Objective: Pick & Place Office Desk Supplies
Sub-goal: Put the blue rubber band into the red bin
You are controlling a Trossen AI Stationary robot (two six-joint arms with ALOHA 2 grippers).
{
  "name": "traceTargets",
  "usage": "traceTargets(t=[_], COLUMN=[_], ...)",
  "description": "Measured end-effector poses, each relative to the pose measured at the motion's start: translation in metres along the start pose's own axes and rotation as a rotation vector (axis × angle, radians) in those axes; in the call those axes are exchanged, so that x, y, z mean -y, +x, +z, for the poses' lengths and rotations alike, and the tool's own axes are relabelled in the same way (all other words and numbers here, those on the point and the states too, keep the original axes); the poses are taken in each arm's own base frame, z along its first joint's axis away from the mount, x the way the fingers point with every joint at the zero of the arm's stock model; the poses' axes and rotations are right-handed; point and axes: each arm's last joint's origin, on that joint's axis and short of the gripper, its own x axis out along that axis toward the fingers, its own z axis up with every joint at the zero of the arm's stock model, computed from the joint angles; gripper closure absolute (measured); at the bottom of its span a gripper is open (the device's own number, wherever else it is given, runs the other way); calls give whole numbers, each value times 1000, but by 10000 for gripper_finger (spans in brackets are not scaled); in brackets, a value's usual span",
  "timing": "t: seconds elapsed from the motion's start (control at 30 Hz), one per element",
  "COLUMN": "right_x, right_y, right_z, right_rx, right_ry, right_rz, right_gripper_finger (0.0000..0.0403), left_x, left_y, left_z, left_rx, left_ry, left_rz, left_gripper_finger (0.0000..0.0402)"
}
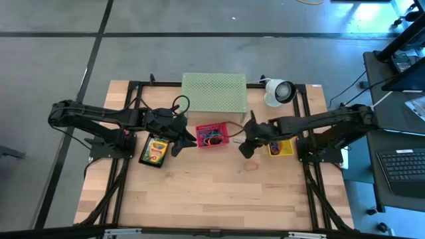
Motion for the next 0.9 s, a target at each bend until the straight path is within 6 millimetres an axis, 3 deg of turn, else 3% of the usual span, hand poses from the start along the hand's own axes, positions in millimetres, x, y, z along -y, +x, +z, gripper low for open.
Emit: traceTargets(t=[0.13, 0.33, 0.67, 0.9], right_x=[-5, -12, -29, -32], right_y=[-14, -10, 27, 59], right_z=[6, 20, 70, 87], right_rx=[86, 172, 159, 94], right_ry=[15, 37, -49, -75], right_rz=[90, 159, 117, 105], right_gripper_finger=[403, 403, 403, 403], left_x=[0, -1, 3, 12], left_y=[0, 0, 0, -2], left_z=[1, 1, 7, 11], left_rx=[6, 12, 73, 132], left_ry=[3, 6, 23, 83], left_rz=[2, 3, -30, -85], left_gripper_finger=[272, 272, 272, 272])
